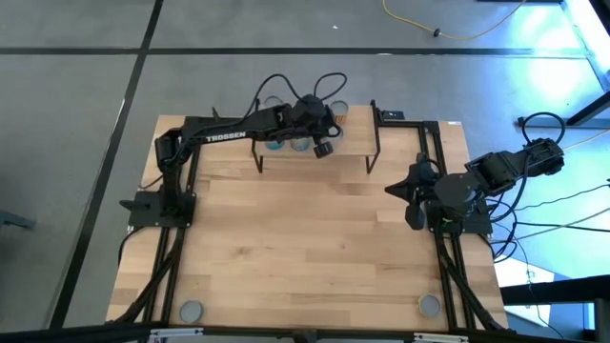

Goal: Pick and place cans onto a shelf
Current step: Put the canned meatballs on the shelf

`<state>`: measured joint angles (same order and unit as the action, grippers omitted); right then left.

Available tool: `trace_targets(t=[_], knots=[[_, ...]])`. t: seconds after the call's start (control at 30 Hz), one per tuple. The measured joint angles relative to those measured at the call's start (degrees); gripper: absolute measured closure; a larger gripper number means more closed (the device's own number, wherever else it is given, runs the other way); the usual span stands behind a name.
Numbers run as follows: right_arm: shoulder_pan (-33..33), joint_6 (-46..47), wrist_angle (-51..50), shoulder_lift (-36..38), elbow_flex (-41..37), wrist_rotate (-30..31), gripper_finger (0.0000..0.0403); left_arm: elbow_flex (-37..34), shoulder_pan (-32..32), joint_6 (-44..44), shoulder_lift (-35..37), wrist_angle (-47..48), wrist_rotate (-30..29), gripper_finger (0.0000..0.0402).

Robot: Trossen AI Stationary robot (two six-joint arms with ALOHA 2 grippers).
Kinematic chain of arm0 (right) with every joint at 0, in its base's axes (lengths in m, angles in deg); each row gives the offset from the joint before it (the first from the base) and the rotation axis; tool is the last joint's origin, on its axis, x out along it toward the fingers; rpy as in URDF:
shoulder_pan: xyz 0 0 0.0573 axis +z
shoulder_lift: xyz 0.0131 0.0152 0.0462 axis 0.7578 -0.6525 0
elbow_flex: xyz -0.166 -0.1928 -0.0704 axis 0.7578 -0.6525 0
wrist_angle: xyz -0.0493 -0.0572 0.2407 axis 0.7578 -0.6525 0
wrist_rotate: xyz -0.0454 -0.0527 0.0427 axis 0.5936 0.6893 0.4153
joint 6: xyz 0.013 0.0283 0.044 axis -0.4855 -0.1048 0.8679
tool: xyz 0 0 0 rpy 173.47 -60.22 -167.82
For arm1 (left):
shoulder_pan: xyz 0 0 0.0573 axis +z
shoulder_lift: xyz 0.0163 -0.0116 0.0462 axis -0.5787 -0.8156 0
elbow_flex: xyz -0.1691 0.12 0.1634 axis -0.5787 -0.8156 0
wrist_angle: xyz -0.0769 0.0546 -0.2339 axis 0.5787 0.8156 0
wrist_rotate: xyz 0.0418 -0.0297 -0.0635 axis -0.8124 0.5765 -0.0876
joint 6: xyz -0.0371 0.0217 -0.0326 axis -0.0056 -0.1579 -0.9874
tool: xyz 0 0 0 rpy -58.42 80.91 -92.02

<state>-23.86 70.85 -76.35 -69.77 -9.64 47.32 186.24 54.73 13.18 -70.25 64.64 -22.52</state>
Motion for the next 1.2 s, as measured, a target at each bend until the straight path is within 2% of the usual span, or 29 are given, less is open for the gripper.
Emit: trace_targets(t=[0.4,0.57,0.73,0.83,0.97,1.1,1.2], knots=[[0.02,-0.01,0.04,0.00,0.00,1.34,0.0396,0.75,-1.23,0.13,0.55,-5.09,-0.99,0.0362],[-0.66,-0.23,1.74,0.00,0.00,6.60,0.0396,7.06,-3.91,1.22,1.50,-1.91,-0.96,0.0362],[-4.67,-0.69,4.02,-0.56,0.00,6.60,0.0399,15.90,-6.99,1.55,1.92,4.30,-1.18,0.0372],[-8.30,-3.00,5.79,-1.46,0.00,4.66,0.0400,21.23,-8.72,1.55,1.95,9.50,-2.72,0.0394],[-14.20,-8.62,11.00,-3.17,0.00,0.63,0.0401,26.10,-10.73,1.14,1.99,16.97,-6.22,0.0399],[-21.54,-13.84,18.33,-5.09,0.00,-6.23,0.0401,29.57,-12.35,-2.73,1.88,24.84,-8.36,0.0400],[-27.08,-17.03,22.19,-6.69,0.00,-13.75,0.0401,31.73,-13.37,-6.40,1.95,28.82,-8.63,0.0401]])
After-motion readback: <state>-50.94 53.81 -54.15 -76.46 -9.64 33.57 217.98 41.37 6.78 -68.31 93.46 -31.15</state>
